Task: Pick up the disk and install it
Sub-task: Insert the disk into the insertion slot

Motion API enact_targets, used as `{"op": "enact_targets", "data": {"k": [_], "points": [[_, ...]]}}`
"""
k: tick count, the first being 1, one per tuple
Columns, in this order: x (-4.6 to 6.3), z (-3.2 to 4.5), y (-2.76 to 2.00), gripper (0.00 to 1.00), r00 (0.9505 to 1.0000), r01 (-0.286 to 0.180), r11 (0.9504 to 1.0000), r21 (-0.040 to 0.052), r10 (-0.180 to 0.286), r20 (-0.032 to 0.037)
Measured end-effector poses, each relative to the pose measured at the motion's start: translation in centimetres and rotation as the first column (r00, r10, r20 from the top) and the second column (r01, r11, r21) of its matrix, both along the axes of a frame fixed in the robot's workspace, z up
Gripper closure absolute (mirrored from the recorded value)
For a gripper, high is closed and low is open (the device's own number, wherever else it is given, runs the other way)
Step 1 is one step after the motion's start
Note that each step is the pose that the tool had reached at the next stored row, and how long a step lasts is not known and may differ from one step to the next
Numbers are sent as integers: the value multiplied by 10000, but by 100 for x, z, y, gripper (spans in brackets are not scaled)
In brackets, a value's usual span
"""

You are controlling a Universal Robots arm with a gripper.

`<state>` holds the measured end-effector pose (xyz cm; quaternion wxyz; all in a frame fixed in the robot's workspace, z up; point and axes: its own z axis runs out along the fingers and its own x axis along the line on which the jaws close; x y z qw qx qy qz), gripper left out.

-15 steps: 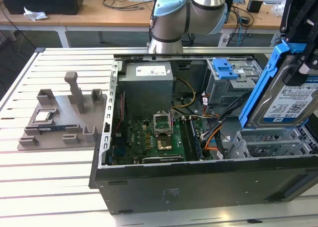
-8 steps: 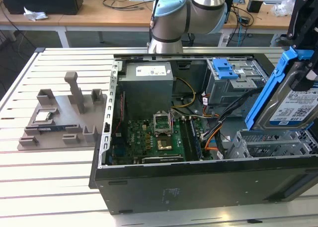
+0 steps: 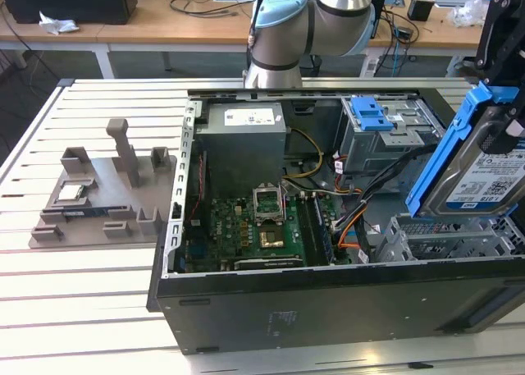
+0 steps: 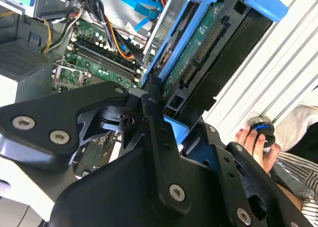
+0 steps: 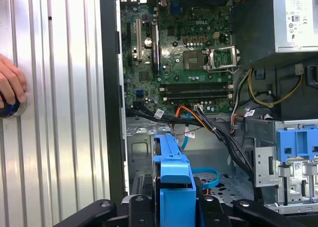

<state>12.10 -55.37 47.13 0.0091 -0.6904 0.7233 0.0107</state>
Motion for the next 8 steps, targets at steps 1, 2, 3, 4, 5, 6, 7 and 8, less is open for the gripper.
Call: {"op": "enact_targets", "data": {"k": [1,2,3,4,5,6,7,8], "points": [[0,0,0,64,10000,-1,10000,1,1,0],[0,0,0,64,10000,-2,10000,1,2,0],[-3,0,0,64,10000,-1,10000,1,1,0],[-5,-1,0,64,10000,-1,10000,0,1,0],[-6,-1,0,64,10000,-1,10000,0,1,0],[-7,-3,0,64,10000,0,10000,1,0,0],[-7,-4,0,64,10000,0,10000,0,0,0],[-7,-7,0,64,10000,0,10000,1,0,0]]}}
